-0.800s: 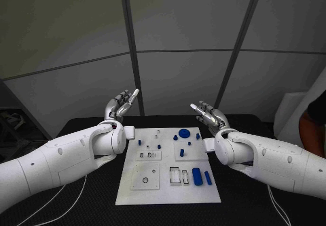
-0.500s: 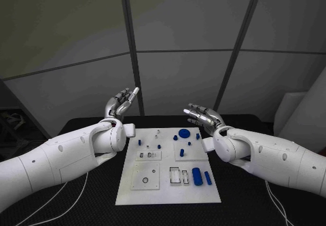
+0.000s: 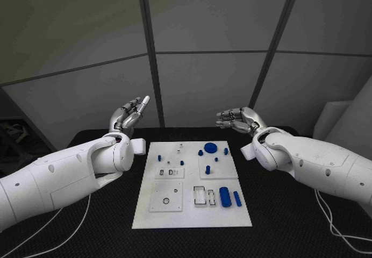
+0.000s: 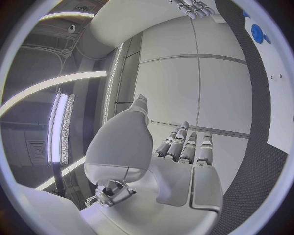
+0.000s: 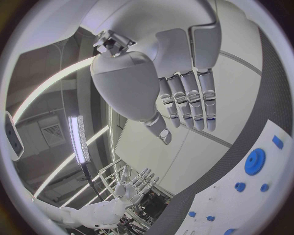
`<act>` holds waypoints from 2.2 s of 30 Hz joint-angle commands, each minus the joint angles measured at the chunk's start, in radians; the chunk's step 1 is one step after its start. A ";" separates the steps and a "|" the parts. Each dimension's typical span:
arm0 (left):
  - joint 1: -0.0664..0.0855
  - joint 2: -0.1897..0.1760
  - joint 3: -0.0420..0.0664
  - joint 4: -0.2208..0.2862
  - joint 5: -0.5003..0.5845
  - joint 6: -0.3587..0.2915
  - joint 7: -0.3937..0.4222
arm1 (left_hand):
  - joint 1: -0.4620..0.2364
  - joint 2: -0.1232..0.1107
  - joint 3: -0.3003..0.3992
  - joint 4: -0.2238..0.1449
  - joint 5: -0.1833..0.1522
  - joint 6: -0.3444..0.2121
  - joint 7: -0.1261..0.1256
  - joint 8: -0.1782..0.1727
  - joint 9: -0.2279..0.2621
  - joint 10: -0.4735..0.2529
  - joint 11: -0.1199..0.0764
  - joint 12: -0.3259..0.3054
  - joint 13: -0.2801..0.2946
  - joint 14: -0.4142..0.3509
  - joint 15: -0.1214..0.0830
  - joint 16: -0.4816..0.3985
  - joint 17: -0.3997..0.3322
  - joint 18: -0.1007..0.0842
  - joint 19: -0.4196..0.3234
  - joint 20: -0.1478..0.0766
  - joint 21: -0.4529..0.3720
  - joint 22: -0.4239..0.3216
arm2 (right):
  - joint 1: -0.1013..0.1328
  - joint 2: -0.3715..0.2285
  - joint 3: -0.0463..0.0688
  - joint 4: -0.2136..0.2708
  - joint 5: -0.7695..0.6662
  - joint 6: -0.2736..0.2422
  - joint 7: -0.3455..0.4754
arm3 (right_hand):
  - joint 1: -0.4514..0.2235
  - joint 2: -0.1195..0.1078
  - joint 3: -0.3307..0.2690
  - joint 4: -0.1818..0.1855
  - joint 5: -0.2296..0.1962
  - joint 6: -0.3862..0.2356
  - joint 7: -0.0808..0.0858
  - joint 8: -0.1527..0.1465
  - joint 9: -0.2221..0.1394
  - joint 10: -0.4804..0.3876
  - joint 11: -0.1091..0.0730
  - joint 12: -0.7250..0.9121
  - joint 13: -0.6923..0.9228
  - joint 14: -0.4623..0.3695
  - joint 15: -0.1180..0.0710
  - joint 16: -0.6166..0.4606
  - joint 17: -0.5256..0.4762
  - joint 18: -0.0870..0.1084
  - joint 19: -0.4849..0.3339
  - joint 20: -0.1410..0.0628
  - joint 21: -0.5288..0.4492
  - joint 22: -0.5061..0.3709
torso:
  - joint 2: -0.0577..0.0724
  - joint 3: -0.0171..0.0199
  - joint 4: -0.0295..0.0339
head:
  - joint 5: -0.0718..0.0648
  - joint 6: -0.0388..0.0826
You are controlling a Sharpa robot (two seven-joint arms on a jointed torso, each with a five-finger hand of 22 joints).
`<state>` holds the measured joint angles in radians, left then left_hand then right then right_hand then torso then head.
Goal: Assemble the parts on the task board
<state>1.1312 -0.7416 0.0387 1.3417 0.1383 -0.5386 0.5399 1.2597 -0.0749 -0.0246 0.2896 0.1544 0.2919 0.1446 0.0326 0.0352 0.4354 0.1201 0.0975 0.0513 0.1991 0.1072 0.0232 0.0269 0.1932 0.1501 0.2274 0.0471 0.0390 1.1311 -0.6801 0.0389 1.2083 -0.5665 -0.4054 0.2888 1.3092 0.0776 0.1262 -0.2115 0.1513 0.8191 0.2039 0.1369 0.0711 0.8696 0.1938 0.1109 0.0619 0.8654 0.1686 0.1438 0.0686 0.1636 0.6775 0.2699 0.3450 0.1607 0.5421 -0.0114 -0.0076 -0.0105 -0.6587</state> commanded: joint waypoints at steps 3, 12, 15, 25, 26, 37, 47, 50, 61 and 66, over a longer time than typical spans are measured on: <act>0.002 -0.036 0.001 0.051 0.002 0.027 0.011 | 0.016 0.008 0.004 -0.003 0.006 0.017 0.022 0.006 0.003 0.012 0.008 0.013 0.002 0.013 0.006 0.005 0.002 -0.012 0.007 0.006 0.009 0.003 | 0.033 0.010 0.002 -0.015 -0.277 0.021 -0.046 | 0.024 -0.007 0.030 -0.071 0.005 0.146 -0.007 -0.009 -0.004 0.193 -0.040 -0.020 0.002 0.241 -0.060 0.027 0.013 0.018 0.196 -0.058 0.143 0.054 | 0.022 -0.0012 0.0061 | -0.005 0.003; 0.002 -0.104 0.001 0.161 -0.015 0.049 0.012 | 0.048 0.033 -0.003 -0.025 0.004 0.083 0.046 0.015 0.010 0.073 0.033 0.047 0.006 0.071 0.030 0.012 0.007 -0.013 0.036 0.020 0.032 0.015 | 0.087 0.029 0.002 -0.023 -0.577 0.115 -0.166 | 0.024 -0.029 0.049 -0.077 0.015 0.213 -0.040 -0.022 0.000 0.299 -0.086 -0.043 0.004 0.488 -0.141 0.102 0.068 0.019 0.317 -0.134 0.360 0.171 | 0.066 -0.0068 0.0234 | -0.018 0.010; 0.002 -0.119 0.001 0.190 -0.028 0.056 0.014 | 0.059 0.046 -0.010 -0.044 0.004 0.133 0.061 0.024 0.016 0.129 0.050 0.071 0.010 0.169 0.049 0.028 0.017 -0.013 0.081 0.039 0.059 0.029 | 0.098 0.036 0.002 -0.023 -0.666 0.144 -0.200 | 0.016 -0.037 0.060 -0.077 0.017 0.230 -0.050 -0.031 0.001 0.326 -0.101 -0.049 0.004 0.570 -0.161 0.143 0.106 0.020 0.354 -0.156 0.430 0.210 | 0.082 -0.0094 0.0313 | -0.025 0.017; 0.002 -0.136 0.001 0.242 -0.047 0.066 0.043 | 0.097 0.095 -0.036 -0.134 0.003 0.514 0.077 0.108 0.062 0.365 0.069 0.148 0.015 0.692 0.065 0.156 0.052 -0.011 0.531 0.055 0.308 0.136 | 0.112 0.070 0.002 -0.032 -0.934 0.255 -0.305 | -0.032 -0.064 0.119 -0.075 0.016 0.263 -0.063 -0.069 0.002 0.340 -0.118 -0.051 0.004 0.637 -0.179 0.444 0.321 -0.033 0.550 -0.175 0.777 0.626 | 0.130 -0.0167 0.0554 | -0.052 0.017; 0.002 -0.136 0.001 0.244 -0.047 0.067 0.045 | 0.097 0.097 -0.038 -0.139 0.003 0.525 0.078 0.110 0.063 0.380 0.070 0.151 0.015 0.712 0.061 0.161 0.052 -0.010 0.548 0.052 0.316 0.138 | 0.113 0.072 0.002 -0.032 -0.947 0.262 -0.311 | -0.035 -0.068 0.128 -0.077 0.014 0.263 -0.063 -0.073 0.002 0.337 -0.119 -0.049 0.005 0.634 -0.177 0.481 0.348 -0.038 0.563 -0.174 0.808 0.667 | 0.132 -0.0168 0.0565 | -0.053 0.018; 0.001 -0.138 0.002 0.271 -0.053 0.094 0.047 | 0.097 0.120 -0.055 -0.166 0.003 0.580 0.073 0.108 0.066 0.480 0.056 0.158 0.013 0.818 0.035 0.166 0.052 -0.009 0.630 0.026 0.352 0.140 | 0.116 0.082 0.002 -0.021 -1.028 0.318 -0.351 | -0.062 -0.104 0.133 -0.067 -0.001 0.240 -0.049 -0.074 0.000 0.262 -0.098 -0.051 0.004 0.633 -0.159 0.811 0.677 -0.078 0.662 -0.159 0.983 0.932 | 0.156 -0.0197 0.0661 | -0.068 0.023; 0.001 -0.147 0.002 0.288 -0.054 0.102 0.044 | 0.097 0.125 -0.061 -0.176 0.035 0.587 0.075 0.100 0.063 0.488 0.057 0.146 0.012 0.820 0.036 0.150 0.047 -0.010 0.638 0.024 0.353 0.135 | 0.116 0.088 0.002 -0.020 -1.046 0.351 -0.358 | -0.053 -0.105 0.128 -0.063 -0.001 0.230 -0.046 -0.073 0.001 0.249 -0.093 -0.050 0.007 0.623 -0.154 0.925 0.787 -0.090 0.689 -0.150 1.037 1.015 | 0.162 -0.0200 0.0702 | -0.073 0.023; 0.001 -0.150 0.002 0.291 -0.054 0.103 0.042 | 0.097 0.125 -0.062 -0.177 0.038 0.588 0.076 0.098 0.063 0.488 0.057 0.144 0.012 0.820 0.036 0.149 0.047 -0.010 0.639 0.024 0.353 0.134 | 0.116 0.094 0.001 -0.022 -1.047 0.358 -0.358 | -0.050 -0.103 0.129 -0.063 -0.001 0.229 -0.046 -0.073 0.001 0.249 -0.093 -0.050 0.007 0.624 -0.154 0.942 0.804 -0.092 0.695 -0.149 1.045 1.029 | 0.163 -0.0208 0.0704 | -0.075 0.021; 0.001 -0.161 0.002 0.298 -0.054 0.106 0.038 | 0.097 0.124 -0.063 -0.179 0.040 0.588 0.077 0.096 0.062 0.488 0.058 0.141 0.012 0.820 0.036 0.146 0.046 -0.011 0.640 0.024 0.353 0.133 | 0.116 0.103 0.001 -0.036 -1.052 0.371 -0.361 | -0.043 -0.092 0.139 -0.063 0.005 0.229 -0.046 -0.072 0.001 0.251 -0.092 -0.050 0.007 0.624 -0.154 0.987 0.848 -0.098 0.711 -0.147 1.068 1.068 | 0.170 -0.0208 0.0712 | -0.075 0.019; 0.001 -0.163 0.002 0.298 -0.054 0.107 0.037 | 0.098 0.124 -0.063 -0.180 0.041 0.588 0.077 0.096 0.062 0.488 0.058 0.140 0.012 0.820 0.036 0.145 0.046 -0.011 0.640 0.024 0.353 0.133 | 0.116 0.108 0.001 -0.044 -1.053 0.376 -0.360 | -0.043 -0.086 0.145 -0.062 0.008 0.231 -0.047 -0.072 0.002 0.254 -0.093 -0.050 0.007 0.623 -0.154 1.004 0.864 -0.101 0.717 -0.147 1.077 1.082 | 0.170 -0.0202 0.0735 | -0.075 0.016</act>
<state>1.1309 -0.9039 0.0398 1.6366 0.0942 -0.4475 0.5642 1.3568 0.0437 -0.0869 0.1143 0.1899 0.8739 0.2196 0.1316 0.0984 0.9159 0.1789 0.2420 0.0644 1.0099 0.1428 0.1738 0.0738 0.2011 0.7827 0.2520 0.3955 0.1738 1.2444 -0.5731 0.0395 1.1662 -1.6095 -0.0452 -0.0708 1.2610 -0.0095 0.2644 -0.2723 0.1539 1.0530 0.1570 0.0687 0.0722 1.1253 0.0982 0.0643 0.0681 1.4650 0.0073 1.1428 0.9298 0.0769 1.3877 0.1231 1.4166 1.2406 0.7109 -0.0317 0.0646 -0.0857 -0.6415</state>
